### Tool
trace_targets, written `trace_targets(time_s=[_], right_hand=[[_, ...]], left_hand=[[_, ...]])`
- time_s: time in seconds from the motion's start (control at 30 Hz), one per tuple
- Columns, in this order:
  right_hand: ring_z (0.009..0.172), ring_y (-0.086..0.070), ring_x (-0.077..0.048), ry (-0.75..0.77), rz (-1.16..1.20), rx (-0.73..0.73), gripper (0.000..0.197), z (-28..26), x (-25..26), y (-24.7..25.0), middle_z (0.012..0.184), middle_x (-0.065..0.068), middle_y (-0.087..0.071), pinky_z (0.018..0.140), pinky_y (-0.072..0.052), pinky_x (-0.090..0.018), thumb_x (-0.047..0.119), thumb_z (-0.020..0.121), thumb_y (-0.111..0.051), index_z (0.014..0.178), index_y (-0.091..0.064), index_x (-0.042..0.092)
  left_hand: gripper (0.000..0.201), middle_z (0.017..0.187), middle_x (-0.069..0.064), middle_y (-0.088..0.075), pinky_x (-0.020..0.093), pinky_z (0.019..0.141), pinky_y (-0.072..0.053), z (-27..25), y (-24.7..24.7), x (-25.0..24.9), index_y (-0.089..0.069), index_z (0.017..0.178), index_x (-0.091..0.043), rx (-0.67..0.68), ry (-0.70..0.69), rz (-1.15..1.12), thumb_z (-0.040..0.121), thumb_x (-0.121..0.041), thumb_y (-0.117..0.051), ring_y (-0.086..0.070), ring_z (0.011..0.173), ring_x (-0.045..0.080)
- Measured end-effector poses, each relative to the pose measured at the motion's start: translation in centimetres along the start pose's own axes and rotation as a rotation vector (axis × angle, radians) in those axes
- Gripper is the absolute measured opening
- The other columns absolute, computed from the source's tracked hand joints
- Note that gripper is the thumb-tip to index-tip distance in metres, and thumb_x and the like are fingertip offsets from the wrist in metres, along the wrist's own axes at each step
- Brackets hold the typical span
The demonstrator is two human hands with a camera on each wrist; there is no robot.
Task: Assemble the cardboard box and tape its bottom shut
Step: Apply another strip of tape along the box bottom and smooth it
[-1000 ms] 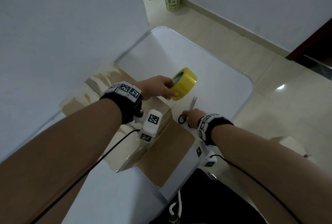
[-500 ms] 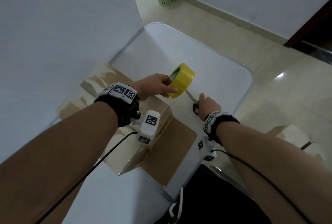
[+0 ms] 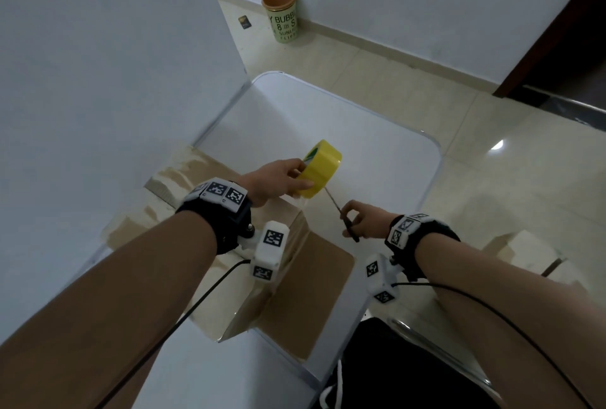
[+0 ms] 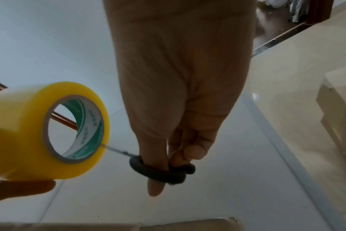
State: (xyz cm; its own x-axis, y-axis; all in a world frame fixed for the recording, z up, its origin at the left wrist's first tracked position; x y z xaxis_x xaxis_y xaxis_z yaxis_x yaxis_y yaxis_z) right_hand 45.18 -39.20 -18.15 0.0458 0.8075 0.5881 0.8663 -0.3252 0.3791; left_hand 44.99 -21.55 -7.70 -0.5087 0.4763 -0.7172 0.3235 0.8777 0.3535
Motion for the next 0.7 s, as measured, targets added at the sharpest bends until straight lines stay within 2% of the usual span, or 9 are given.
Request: trace_targets(time_s=[0.03,0.13,0.27,0.33,0.4,0.47,0.53,0.63,0.7], right_hand=[[0.06,-0.05,-0.014,0.008,0.031,0.054,0.033,-0.3,-0.1,-0.6,0.075,-0.001,-0.06,0.059,-0.043,-0.024,0.025,0.086,-0.07,0.112,-0.05,0.023],[0.065,-0.047,-0.017,0.036,0.156,0.164,0.025,-1.2,-0.5,-2.0,0.087,-0.007,-0.064,0.059,-0.041,-0.025,0.021,0.086,-0.07,0.106,-0.056,0.027],[0.062,-0.038,-0.013,0.038,0.41,0.181,0.017,-2.1,-0.9,-2.6,0.073,-0.002,-0.051,0.055,-0.031,-0.023,0.027,0.087,-0.068,0.103,-0.062,0.024],[0.06,-0.037,-0.01,0.045,0.503,0.221,0.013,-2.7,-0.6,-2.8,0.072,0.001,-0.047,0.054,-0.026,-0.021,0.031,0.091,-0.063,0.102,-0.062,0.024],[0.06,-0.039,-0.007,0.066,0.501,0.267,0.015,-3.0,-0.2,-2.9,0.073,0.005,-0.048,0.055,-0.026,-0.019,0.031,0.092,-0.061,0.105,-0.062,0.024],[0.064,-0.041,-0.005,0.077,0.466,0.296,0.02,-3.1,0.2,-2.8,0.076,0.007,-0.05,0.056,-0.028,-0.017,0.031,0.092,-0.062,0.111,-0.063,0.025],[0.067,-0.041,-0.005,0.077,0.398,0.281,0.025,-2.8,0.6,-2.4,0.08,0.007,-0.05,0.058,-0.03,-0.018,0.035,0.09,-0.064,0.113,-0.065,0.028],[0.071,-0.039,-0.009,0.086,0.312,0.254,0.028,-2.2,1.9,-1.9,0.083,0.005,-0.05,0.06,-0.03,-0.021,0.043,0.083,-0.069,0.11,-0.068,0.033],[0.073,-0.039,-0.012,0.114,0.26,0.239,0.03,-1.9,2.9,-1.5,0.079,0.007,-0.05,0.061,-0.032,-0.024,0.049,0.08,-0.07,0.107,-0.068,0.037]], left_hand=[[0.029,0.111,0.018,-0.062,0.04,0.09,-0.052,0.0,0.0,0.0,-0.056,0.116,-0.003,-0.002,0.007,-0.003,0.091,-0.015,-0.064,-0.061,0.091,0.027],[0.033,0.115,0.019,-0.061,0.04,0.091,-0.051,0.0,0.0,0.1,-0.055,0.119,-0.002,-0.006,0.014,0.02,0.091,-0.017,-0.064,-0.061,0.095,0.028],[0.034,0.118,0.023,-0.06,0.039,0.092,-0.051,0.1,0.1,0.2,-0.054,0.12,0.0,-0.01,0.004,-0.015,0.091,-0.015,-0.064,-0.061,0.096,0.029],[0.035,0.119,0.025,-0.06,0.037,0.088,-0.052,0.2,0.0,0.2,-0.053,0.123,0.001,-0.009,0.0,-0.035,0.092,-0.014,-0.063,-0.061,0.095,0.029],[0.035,0.12,0.024,-0.06,0.036,0.087,-0.052,0.3,-0.1,0.2,-0.053,0.123,0.0,-0.004,-0.004,-0.035,0.093,-0.015,-0.062,-0.06,0.096,0.03],[0.035,0.121,0.023,-0.06,0.038,0.091,-0.051,0.4,-0.2,0.2,-0.054,0.123,-0.002,0.001,-0.006,-0.025,0.092,-0.016,-0.063,-0.061,0.099,0.03],[0.035,0.122,0.022,-0.058,0.033,0.088,-0.052,0.4,-0.2,0.1,-0.054,0.123,-0.003,0.009,-0.014,-0.031,0.092,-0.015,-0.064,-0.061,0.099,0.029],[0.034,0.121,0.023,-0.059,0.028,0.084,-0.052,0.4,-0.2,0.2,-0.053,0.124,-0.002,0.007,-0.024,-0.051,0.093,-0.014,-0.062,-0.062,0.096,0.028],[0.035,0.121,0.023,-0.06,0.03,0.086,-0.054,0.4,-0.2,0.1,-0.053,0.124,-0.002,0.016,-0.024,-0.055,0.093,-0.015,-0.061,-0.063,0.098,0.032]])
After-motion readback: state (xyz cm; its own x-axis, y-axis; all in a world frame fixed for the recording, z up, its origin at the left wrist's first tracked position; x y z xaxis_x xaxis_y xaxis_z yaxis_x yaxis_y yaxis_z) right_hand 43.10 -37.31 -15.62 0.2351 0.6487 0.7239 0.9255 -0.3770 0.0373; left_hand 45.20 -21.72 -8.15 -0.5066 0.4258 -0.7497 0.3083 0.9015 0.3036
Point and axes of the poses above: each hand's wrist, its own z-axis towards the middle knuckle, its own y-axis out of the back of the hand, x = y × z, the point moved 8 cm from there along z, towards the middle knuckle
